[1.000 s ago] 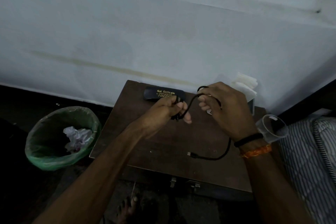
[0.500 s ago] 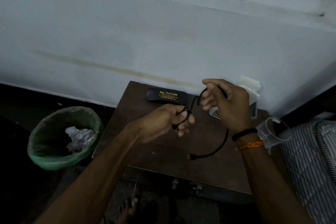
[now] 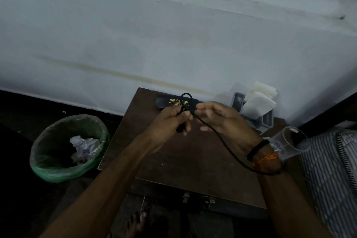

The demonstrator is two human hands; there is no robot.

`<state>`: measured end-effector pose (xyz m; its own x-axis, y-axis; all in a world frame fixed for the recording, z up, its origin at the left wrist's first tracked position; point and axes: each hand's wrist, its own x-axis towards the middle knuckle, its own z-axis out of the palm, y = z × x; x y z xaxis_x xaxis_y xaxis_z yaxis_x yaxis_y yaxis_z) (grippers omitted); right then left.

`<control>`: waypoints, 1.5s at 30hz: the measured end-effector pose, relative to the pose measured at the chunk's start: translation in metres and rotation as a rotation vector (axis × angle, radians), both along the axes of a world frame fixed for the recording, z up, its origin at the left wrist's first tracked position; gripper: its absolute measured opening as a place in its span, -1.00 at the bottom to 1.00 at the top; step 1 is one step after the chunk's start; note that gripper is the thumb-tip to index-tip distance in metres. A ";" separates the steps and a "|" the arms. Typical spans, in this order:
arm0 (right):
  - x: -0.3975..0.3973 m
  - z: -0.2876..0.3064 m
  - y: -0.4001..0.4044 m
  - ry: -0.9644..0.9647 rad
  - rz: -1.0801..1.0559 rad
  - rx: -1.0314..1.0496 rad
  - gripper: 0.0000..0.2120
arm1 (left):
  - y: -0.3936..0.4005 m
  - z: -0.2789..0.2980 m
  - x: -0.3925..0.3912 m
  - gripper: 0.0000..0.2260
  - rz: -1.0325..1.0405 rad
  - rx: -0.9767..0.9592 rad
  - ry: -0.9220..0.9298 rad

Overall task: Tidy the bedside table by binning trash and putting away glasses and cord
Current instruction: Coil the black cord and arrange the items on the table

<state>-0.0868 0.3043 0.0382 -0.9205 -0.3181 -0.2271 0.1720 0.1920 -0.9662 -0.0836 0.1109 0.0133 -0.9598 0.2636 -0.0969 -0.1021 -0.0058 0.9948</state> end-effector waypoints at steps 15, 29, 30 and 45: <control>0.010 0.035 0.015 -0.386 0.166 -1.083 -0.67 | -0.002 -0.012 -0.001 -0.76 -0.069 -0.588 0.326; 0.017 -0.005 -0.010 -0.745 -0.385 -0.892 -0.85 | -0.035 0.029 -0.006 -0.83 -0.167 0.413 -0.077; 0.022 0.000 -0.016 -0.716 -0.313 -0.762 -0.84 | -0.034 0.028 -0.007 -0.82 -0.141 0.410 -0.100; 0.011 -0.012 -0.034 0.472 -0.167 0.216 -0.75 | -0.025 0.035 0.001 -0.80 -0.259 0.671 -0.274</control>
<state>-0.0763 0.2704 0.0259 -0.9722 -0.1512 0.1789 -0.2258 0.4022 -0.8873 -0.0822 0.0859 0.0479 -0.8239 0.5632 -0.0624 -0.4251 -0.5414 0.7254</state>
